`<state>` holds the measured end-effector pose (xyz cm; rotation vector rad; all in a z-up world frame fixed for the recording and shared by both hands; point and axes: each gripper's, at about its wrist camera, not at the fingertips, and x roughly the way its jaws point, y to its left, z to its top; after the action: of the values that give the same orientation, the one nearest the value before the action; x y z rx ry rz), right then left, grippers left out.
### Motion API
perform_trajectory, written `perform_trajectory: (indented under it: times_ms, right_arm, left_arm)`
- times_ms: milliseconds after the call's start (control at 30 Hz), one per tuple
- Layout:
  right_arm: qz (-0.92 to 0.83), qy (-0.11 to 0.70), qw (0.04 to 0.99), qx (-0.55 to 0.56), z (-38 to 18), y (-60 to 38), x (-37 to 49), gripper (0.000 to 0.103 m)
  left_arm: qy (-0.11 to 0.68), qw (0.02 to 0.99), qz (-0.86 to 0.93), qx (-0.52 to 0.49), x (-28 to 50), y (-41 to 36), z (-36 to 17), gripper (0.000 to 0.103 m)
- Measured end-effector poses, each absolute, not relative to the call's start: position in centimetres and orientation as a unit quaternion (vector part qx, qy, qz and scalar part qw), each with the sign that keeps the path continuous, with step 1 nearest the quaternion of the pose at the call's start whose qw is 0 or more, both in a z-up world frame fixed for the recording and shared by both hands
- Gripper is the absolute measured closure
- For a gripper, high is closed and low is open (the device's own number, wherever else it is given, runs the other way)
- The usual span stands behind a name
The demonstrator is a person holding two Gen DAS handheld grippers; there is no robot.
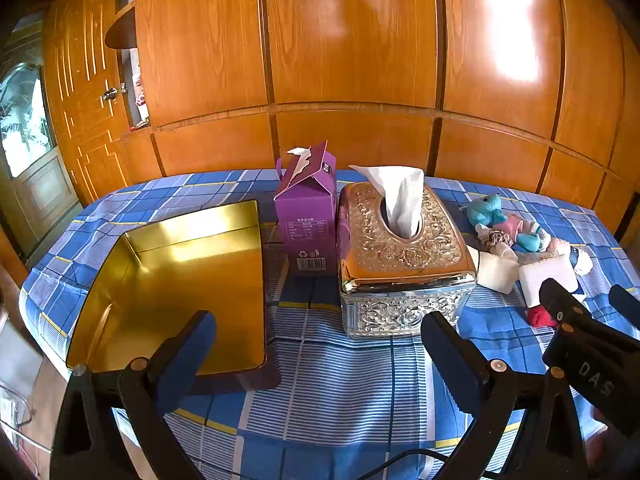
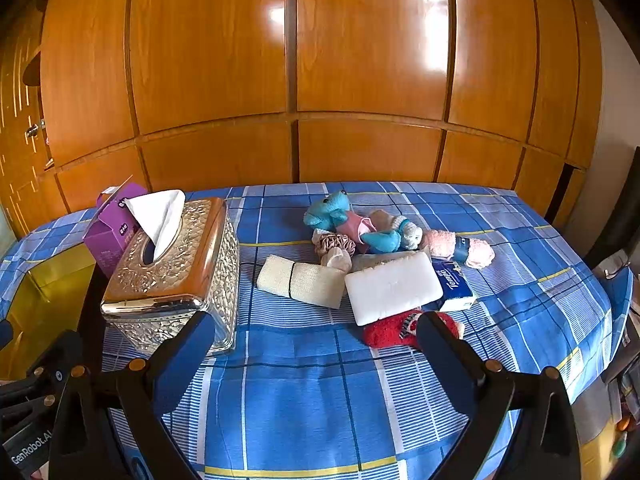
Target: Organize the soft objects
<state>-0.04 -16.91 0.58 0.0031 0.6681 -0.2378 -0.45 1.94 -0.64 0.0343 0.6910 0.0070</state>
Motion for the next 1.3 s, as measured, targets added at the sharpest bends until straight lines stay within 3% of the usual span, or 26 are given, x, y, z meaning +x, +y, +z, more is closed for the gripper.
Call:
perform_trajectory:
  times_ms: [1067, 1300]
  right_arm:
    - [-0.113, 0.329, 0.938, 0.004, 0.6, -17.3, 0.0, 0.0]
    - [-0.142, 0.322, 0.935, 0.035, 1.5, -22.4, -0.2, 0.0]
  left_arm:
    - [0.342, 0.94, -0.002, 0.018, -0.7, 1.4, -0.6, 0.0]
    - [0.354, 0.926, -0.128, -0.013, -0.1, 0.4, 0.3, 0.0]
